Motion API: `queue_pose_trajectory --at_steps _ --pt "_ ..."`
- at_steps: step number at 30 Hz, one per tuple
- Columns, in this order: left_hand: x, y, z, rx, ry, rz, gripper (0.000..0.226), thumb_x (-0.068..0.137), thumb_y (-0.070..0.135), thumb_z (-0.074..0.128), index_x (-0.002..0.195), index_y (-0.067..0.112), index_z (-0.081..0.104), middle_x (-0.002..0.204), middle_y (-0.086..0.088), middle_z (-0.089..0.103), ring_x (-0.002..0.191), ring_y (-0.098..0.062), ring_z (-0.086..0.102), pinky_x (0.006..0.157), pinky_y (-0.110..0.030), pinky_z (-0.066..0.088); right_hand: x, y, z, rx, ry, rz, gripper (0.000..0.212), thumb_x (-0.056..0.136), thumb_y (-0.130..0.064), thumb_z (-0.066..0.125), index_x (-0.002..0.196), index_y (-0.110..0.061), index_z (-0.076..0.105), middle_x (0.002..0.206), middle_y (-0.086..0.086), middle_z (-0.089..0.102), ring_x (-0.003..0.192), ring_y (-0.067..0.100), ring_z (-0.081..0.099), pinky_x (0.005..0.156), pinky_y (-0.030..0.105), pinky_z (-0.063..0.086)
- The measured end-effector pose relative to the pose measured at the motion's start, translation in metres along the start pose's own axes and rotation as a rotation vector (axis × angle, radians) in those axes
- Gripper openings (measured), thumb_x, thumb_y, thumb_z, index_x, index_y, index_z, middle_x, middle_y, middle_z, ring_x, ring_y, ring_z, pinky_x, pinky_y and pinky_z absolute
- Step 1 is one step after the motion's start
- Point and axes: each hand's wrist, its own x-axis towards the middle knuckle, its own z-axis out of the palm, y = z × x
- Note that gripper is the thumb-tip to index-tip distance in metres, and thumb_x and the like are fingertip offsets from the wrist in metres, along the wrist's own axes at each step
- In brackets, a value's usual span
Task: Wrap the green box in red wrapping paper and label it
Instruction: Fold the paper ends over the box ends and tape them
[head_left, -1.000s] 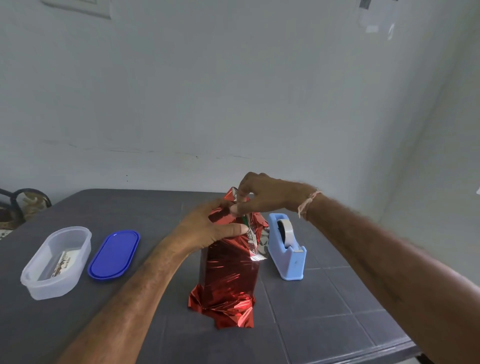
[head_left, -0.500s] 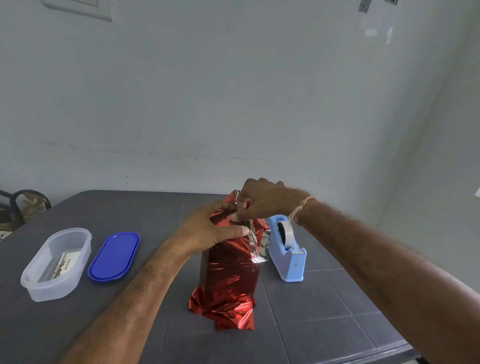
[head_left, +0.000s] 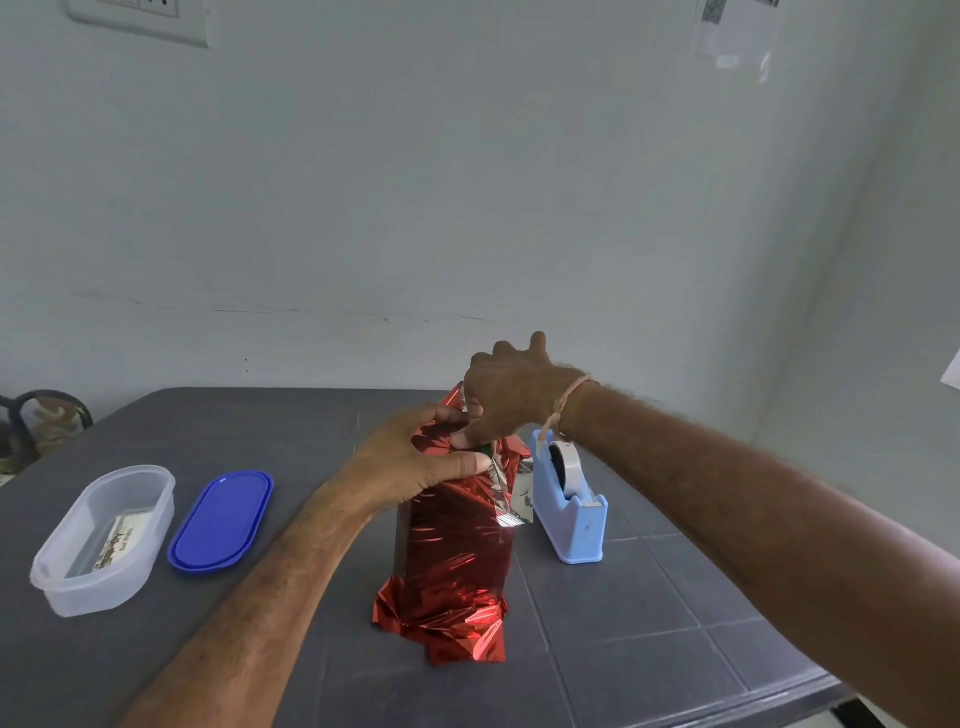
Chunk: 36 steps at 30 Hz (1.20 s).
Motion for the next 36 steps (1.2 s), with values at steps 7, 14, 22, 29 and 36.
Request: queue_pose_trajectory --at_steps 7,14,22,29,36 --pt "-0.002 0.001 0.0 -0.007 0.016 -0.002 0.069 0.054 0.061 0.086 0.118 0.04 0.067 0.118 0.021 0.064 0.104 0.002 0.061 0.082 -0.018 0.045 -0.001 0.014 0.002 0.1 -0.093 0.083 0.062 0.075 -0.086 0.059 0.095 -0.028 0.051 0.115 0.0 0.049 0.121 0.024 0.043 0.107 0.058 0.026" --pt "-0.006 0.001 -0.001 -0.034 0.018 -0.013 0.061 0.052 0.062 0.085 0.107 0.05 0.062 0.117 0.023 0.061 0.105 0.005 0.055 0.081 -0.021 0.044 -0.004 0.014 0.021 0.487 0.074 0.12 0.052 0.081 -0.061 0.075 0.112 -0.027 0.052 0.112 -0.003 0.045 0.112 0.022 0.047 0.099 0.048 0.037" --pt "-0.008 0.003 -0.002 -0.052 -0.003 0.006 0.064 0.061 0.054 0.089 0.119 0.042 0.065 0.116 0.016 0.069 0.105 -0.003 0.067 0.091 -0.028 0.055 -0.01 0.002 0.03 0.6 0.157 0.176 0.069 0.076 -0.068 0.075 0.12 -0.025 0.044 0.119 -0.001 0.049 0.11 0.022 0.049 0.099 0.052 0.041" --pt "-0.011 0.004 -0.001 -0.036 0.019 -0.004 0.062 0.063 0.053 0.089 0.117 0.047 0.061 0.12 0.02 0.063 0.108 0.002 0.06 0.088 -0.024 0.049 -0.02 0.011 0.037 1.064 0.214 0.186 0.077 0.078 -0.054 0.083 0.137 -0.024 0.042 0.134 0.006 0.049 0.119 0.022 0.052 0.09 0.036 0.051" --pt "-0.014 0.009 0.001 -0.044 0.013 0.027 0.046 0.074 0.038 0.09 0.115 0.039 0.068 0.107 0.022 0.074 0.095 0.011 0.067 0.079 -0.014 0.047 -0.022 -0.001 0.054 0.963 0.158 0.265 0.093 0.057 -0.08 0.073 0.129 -0.031 0.043 0.123 -0.002 0.055 0.114 0.021 0.057 0.1 0.05 0.05"
